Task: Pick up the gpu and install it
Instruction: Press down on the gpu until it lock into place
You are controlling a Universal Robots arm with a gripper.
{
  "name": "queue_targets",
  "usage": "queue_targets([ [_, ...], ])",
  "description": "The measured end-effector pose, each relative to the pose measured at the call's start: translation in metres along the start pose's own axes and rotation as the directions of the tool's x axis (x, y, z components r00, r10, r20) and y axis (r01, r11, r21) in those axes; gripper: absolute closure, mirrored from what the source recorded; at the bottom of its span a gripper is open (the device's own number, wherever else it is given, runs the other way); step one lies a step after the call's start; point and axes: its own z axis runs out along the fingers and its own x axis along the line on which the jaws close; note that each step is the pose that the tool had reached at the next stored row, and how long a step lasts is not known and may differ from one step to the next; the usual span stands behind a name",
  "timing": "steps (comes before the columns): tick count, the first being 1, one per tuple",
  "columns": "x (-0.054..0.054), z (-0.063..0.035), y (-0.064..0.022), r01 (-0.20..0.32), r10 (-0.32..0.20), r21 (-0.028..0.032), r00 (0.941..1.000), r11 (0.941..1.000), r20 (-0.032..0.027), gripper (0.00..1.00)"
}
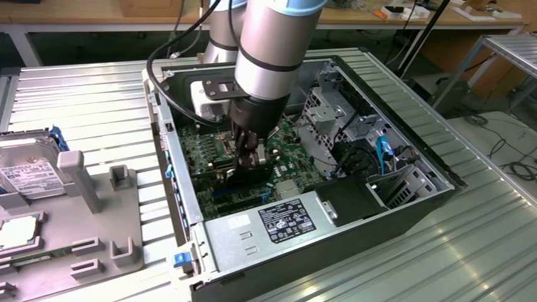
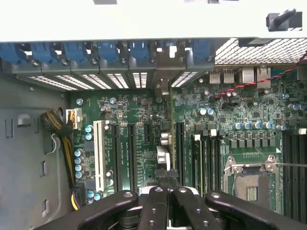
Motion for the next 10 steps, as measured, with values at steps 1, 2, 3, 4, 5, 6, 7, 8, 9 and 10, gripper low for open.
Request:
queue_targets([
  [1,0.0000,-0.0019,0.0002,-0.002,0.002,-0.0017,1.0000,1.0000,-0.0004,0.89],
  [2,0.0000,-0.0028,0.0005,-0.002,0.002,-0.0079,1.0000,1.0000,0.0003,0.89],
  [3,0.0001,-0.0035,0.0017,-0.003,0.003,-0.0158,1.0000,0.9999,0.0003,0.89],
  [4,0.0001,-0.0040,0.0033,-0.003,0.003,-0.0200,1.0000,0.9998,0.0001,0.89],
  [5,0.0001,-0.0048,0.0046,-0.003,0.003,-0.0241,1.0000,0.9997,0.0004,0.89],
  [6,0.0001,-0.0053,0.0051,-0.003,0.003,-0.0287,1.0000,0.9996,0.0009,0.89],
  [7,0.0001,-0.0060,0.0059,-0.003,0.003,-0.0337,1.0000,0.9994,0.0015,0.89],
  [8,0.0001,-0.0069,0.0068,-0.003,0.003,-0.0378,1.0000,0.9993,0.0019,0.89],
  [9,0.0001,-0.0085,0.0079,-0.003,0.003,-0.0405,1.0000,0.9992,0.0029,0.89],
  [10,0.0002,-0.0104,0.0091,-0.003,0.003,-0.0414,1.0000,0.9991,0.0046,0.89],
])
